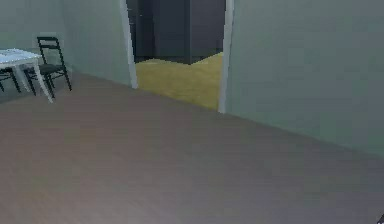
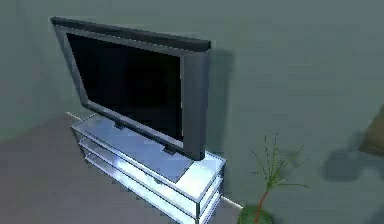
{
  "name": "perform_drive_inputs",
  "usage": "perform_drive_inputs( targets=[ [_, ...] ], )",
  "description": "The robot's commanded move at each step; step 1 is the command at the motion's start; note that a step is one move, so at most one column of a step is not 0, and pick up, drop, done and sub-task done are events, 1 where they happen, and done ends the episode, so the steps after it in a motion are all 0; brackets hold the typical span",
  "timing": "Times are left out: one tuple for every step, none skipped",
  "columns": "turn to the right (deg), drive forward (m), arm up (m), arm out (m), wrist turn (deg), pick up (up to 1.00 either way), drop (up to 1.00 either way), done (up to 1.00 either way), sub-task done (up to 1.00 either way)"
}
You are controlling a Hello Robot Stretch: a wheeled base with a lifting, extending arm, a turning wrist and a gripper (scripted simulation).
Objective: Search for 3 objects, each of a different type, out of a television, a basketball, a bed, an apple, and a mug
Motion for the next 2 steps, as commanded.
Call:
perform_drive_inputs(
  targets=[
    [0.0, 1.00, 0.00, 0.00, 0.0, 0.00, 0.00, 0.00, 0.00],
    [-3.0, 0.00, 0.00, 0.00, 0.0, 0.00, 0.00, 0.00, 0.00]
  ],
)
